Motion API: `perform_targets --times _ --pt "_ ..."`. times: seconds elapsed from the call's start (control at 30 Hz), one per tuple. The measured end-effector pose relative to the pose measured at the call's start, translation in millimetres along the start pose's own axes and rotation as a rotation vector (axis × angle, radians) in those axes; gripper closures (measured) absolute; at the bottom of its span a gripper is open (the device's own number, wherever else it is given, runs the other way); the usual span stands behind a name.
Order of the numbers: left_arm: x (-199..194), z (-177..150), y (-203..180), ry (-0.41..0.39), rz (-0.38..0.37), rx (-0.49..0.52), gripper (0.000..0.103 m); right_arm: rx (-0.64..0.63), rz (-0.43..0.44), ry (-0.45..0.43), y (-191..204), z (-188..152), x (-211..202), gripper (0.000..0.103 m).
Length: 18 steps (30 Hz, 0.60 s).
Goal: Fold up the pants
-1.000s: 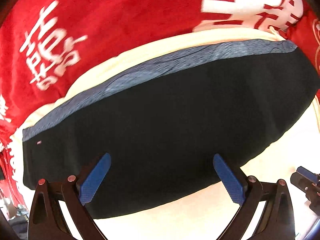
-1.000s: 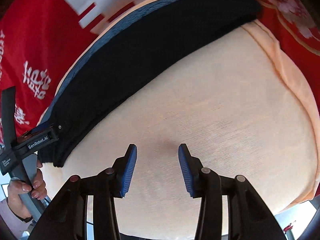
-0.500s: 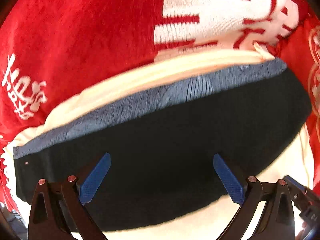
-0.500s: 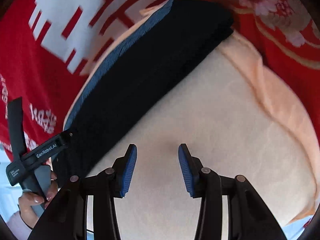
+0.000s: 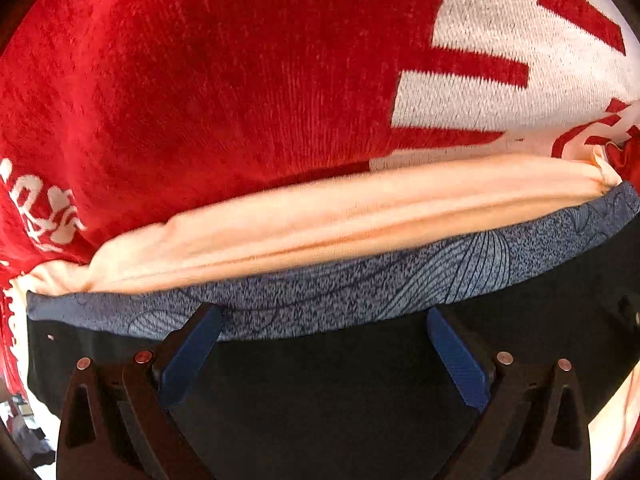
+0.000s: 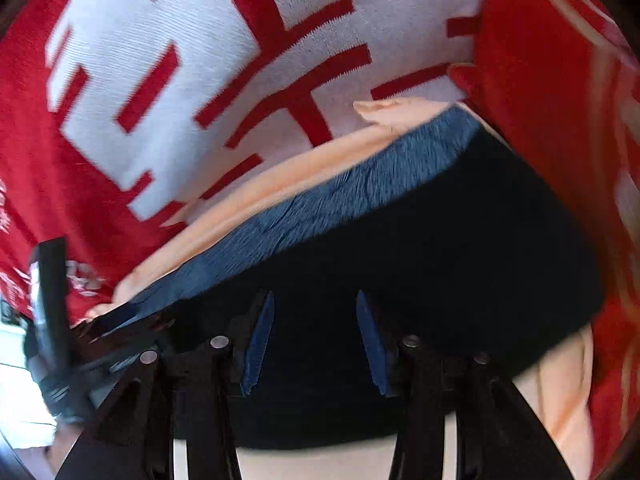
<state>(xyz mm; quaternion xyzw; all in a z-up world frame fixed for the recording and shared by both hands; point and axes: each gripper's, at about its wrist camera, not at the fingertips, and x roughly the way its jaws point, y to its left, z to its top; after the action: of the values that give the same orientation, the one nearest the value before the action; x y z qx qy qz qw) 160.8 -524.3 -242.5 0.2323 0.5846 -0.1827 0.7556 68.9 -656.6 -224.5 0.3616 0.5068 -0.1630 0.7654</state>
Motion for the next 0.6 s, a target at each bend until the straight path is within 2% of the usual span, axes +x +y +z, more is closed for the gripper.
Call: perform_targets --times 0.1,0.2,0.23,0.33,0.43,0.53,0.6 --pt "5 10 1 -0.009 0.009 0.022 0.0 -0.056 -0.074 -0.04 -1 14 2 0.059" --pt "4 22 4 0.012 -0.001 0.001 0.0 -0.034 -0.156 -0.068 -11 30 -3 0.058" --pt "0 23 5 0.01 -0.001 -0.001 0.0 -0.002 -0.146 -0.073 -16 33 -9 0.058" --pt "-17 23 8 -0.01 -0.011 0.033 0.0 0.099 -0.024 -0.075 -30 23 -34 0.056" --pt "-29 10 5 -0.009 -0.03 0.041 0.0 0.211 0.076 -0.061 -41 -13 -57 0.053" --pt "-37 -9 -2 0.01 -0.061 0.013 0.0 0.346 0.118 -0.055 -56 -57 -63 0.053" --pt "-38 -19 -7 0.017 -0.073 0.003 0.0 0.422 0.141 -0.067 -68 -73 -61 0.053"
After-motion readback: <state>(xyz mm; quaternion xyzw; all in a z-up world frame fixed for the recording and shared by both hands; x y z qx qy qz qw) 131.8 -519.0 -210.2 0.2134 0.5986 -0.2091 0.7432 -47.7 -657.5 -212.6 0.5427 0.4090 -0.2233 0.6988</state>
